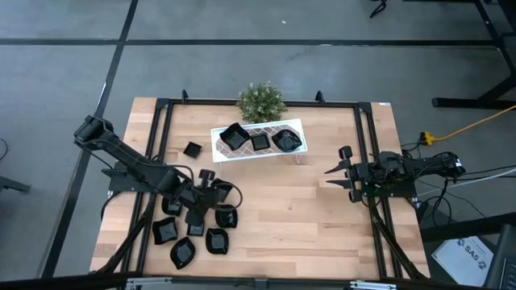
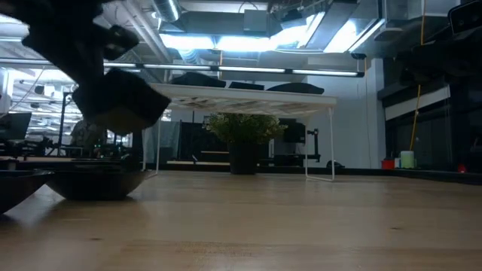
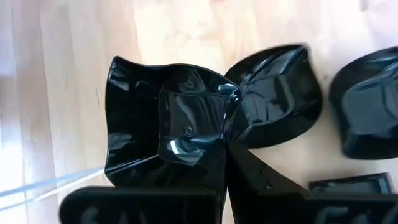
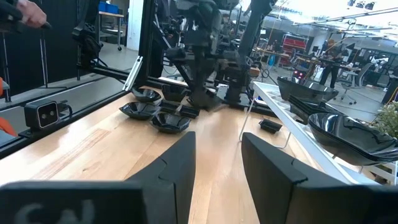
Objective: Pick & Place Mini shaped plates
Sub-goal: Stack the distorted square plate on top of the distorted square plate on the shelf
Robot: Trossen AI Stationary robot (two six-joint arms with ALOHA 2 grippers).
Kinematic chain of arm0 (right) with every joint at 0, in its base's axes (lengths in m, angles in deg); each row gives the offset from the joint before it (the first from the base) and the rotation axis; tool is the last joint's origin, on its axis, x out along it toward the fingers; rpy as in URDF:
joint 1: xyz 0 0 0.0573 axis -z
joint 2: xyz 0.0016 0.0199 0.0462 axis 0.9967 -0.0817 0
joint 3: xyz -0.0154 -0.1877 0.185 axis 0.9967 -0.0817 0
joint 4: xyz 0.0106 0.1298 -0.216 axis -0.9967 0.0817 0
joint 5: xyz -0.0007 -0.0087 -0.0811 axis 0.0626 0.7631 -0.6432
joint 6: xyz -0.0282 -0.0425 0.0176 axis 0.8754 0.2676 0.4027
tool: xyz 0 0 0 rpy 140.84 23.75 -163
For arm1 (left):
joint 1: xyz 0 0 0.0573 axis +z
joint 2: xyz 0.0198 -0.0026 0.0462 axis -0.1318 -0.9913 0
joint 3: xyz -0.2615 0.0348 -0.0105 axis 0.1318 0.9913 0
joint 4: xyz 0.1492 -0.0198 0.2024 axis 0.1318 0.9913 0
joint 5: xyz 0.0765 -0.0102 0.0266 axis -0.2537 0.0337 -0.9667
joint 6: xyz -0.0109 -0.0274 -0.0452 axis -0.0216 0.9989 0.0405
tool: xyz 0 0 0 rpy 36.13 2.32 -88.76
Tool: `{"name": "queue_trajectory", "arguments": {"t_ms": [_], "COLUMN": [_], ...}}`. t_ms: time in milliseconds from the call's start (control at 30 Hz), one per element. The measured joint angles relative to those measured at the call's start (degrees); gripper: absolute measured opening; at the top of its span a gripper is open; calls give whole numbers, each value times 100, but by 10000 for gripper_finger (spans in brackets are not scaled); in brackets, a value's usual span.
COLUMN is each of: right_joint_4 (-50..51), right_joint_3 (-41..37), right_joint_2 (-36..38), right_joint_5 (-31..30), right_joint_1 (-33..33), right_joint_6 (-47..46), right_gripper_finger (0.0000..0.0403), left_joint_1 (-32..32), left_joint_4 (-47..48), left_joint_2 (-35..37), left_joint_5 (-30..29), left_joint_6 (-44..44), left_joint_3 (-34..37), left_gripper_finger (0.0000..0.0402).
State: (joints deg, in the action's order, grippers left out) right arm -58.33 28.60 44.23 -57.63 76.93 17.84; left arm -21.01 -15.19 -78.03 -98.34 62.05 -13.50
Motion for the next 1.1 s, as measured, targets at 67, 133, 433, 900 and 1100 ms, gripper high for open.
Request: {"name": "queue_trajectory", "arguments": {"t_ms": [67,133,433,900,1100], "right_joint_4": [1,0,0,1,2], "right_joint_3": [0,0,0,1,0], "right_joint_2": [0,0,0,0,0], "right_joint_5": [0,0,0,1,2], "right_joint_1": [1,2,2,1,1], "right_joint_6": [0,0,0,0,0], "right_gripper_finger": [129,129,129,129,129], "left_joint_1": [-57,-98,-213,11,504], "left_joint_4": [0,2,3,199,111], "left_joint_2": [0,0,0,457,511], "left_joint_5": [0,-2,-233,-910,-1047], "left_joint_6": [0,0,-180,-531,-1553], "left_joint_3": [-101,-204,-725,-1141,-1141], "left_gripper_finger": [2,2,2,2,2]}}
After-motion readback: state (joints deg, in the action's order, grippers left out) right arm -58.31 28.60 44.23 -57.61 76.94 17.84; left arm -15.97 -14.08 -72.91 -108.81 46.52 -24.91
